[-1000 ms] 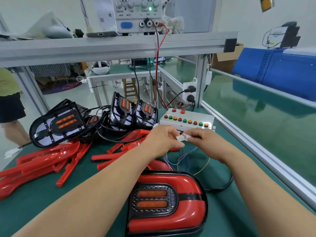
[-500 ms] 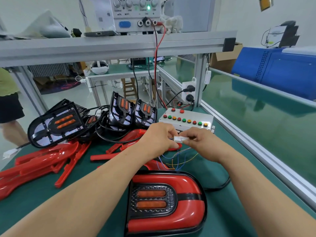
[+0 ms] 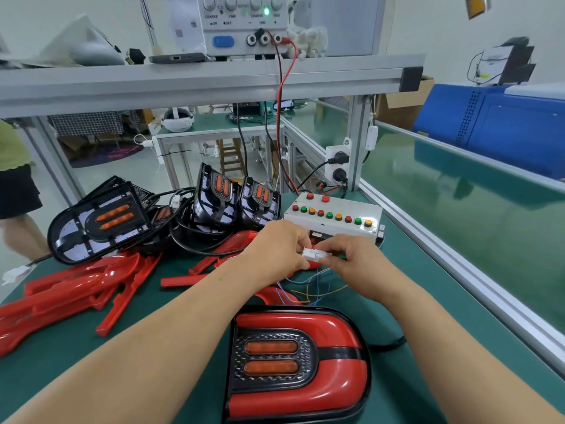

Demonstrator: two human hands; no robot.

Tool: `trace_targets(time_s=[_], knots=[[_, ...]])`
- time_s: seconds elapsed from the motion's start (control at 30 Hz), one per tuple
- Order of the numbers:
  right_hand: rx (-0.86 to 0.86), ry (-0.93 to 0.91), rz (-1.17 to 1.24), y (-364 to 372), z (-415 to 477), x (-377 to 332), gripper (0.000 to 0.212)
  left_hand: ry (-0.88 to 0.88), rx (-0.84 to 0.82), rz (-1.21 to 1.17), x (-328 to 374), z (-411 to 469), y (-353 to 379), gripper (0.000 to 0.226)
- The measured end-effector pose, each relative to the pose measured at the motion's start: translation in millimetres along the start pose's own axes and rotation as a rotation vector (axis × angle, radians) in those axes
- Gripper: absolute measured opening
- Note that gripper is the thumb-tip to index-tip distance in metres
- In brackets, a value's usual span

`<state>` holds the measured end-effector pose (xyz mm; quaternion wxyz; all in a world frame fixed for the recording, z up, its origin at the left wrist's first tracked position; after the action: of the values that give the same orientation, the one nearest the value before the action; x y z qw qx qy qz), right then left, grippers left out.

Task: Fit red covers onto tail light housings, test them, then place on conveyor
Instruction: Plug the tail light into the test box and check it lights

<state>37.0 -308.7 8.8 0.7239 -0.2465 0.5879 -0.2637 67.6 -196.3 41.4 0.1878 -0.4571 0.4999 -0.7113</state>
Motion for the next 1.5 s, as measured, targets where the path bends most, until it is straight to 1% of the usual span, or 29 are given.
trace_targets(time_s=[0.1,0.2,0.23,0.3,0.4,0.47,0.63,0.77,0.83,0.9,1.0,1.07,1.1,1.23,1.27,1.3,1.33,1.37,1.4,1.43,1.47,1.5], knots=[[-0.027,0.024,0.065,0,-1,5,0.02,-0.01,0.012,-0.02,-2,-1,0,0.026],[-0.014,0.071,0.277,2,-7,13,0.018,-0.032,0.029,-0.084,-7,-1,-2,0.024],[-0.007,0.064,0.304,3,-9,12,0.019,-0.036,0.027,-0.092,-7,-1,-3,0.023],[0.017,0.039,0.23,5,-11,8,0.02,-0.034,0.012,-0.071,-6,-2,0,0.022],[0.049,0.009,-0.005,3,-8,-1,0.019,-0.033,0.01,-0.005,-2,-1,1,0.022],[0.046,0.018,-0.064,3,-5,-3,0.021,-0.039,0.023,0.015,0,-1,0,0.022],[0.016,0.031,-0.012,0,-5,1,0.022,-0.023,0.037,-0.005,4,-6,-1,0.025],[0.057,0.033,0.053,0,-10,2,0.021,-0.017,-0.022,0.141,10,-5,3,0.026],[0.078,0.036,0.086,0,-10,2,0.021,-0.022,-0.037,0.176,12,-3,5,0.029],[0.068,0.036,0.069,-1,-10,0,0.02,-0.036,-0.028,0.11,10,-4,7,0.035],[0.061,0.06,0.062,-7,-10,2,0.022,-0.035,-0.017,-0.129,3,-7,10,0.054],[0.054,0.06,0.067,-8,-11,2,0.021,-0.031,-0.036,-0.293,-3,-9,12,0.056],[0.053,0.05,0.056,-6,-12,0,0.02,-0.025,-0.035,-0.324,-5,-10,12,0.054],[0.092,0.032,0.044,0,-11,-5,0.018,-0.015,-0.011,-0.334,-5,-14,5,0.053],[0.105,0.041,0.06,-1,-11,-2,0.018,-0.031,-0.003,-0.293,-5,-16,1,0.048],[0.123,0.057,0.073,-3,-12,2,0.016,-0.057,-0.004,-0.193,-7,-18,-4,0.037],[0.14,0.075,0.074,-6,-13,7,0.015,-0.089,-0.044,-0.049,-10,-20,-8,0.028],[0.149,0.089,0.06,-9,-14,13,0.014,-0.109,-0.136,0.102,-13,-23,-7,0.034],[0.146,0.095,0.036,-11,-15,17,0.013,-0.119,-0.273,0.226,-17,-30,-1,0.045],[0.136,0.092,0.011,-11,-17,20,0.014,-0.127,-0.405,0.303,-22,-39,5,0.053],[0.13,0.087,-0.004,-11,-18,22,0.014,-0.131,-0.494,0.332,-25,-49,9,0.057],[0.129,0.085,-0.009,-11,-19,24,0.013,-0.133,-0.537,0.325,-29,-56,9,0.058]])
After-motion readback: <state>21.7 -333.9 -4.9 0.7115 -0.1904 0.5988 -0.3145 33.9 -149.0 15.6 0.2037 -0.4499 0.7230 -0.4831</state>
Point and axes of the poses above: each hand's wrist, its own z-axis towards the middle knuckle, its own y-axis out of the palm, x = y × z, the point moved 10 cm from there along z, towards the middle knuckle, and after that the axes turned 1 degree about -x, right-handed, at the moved point
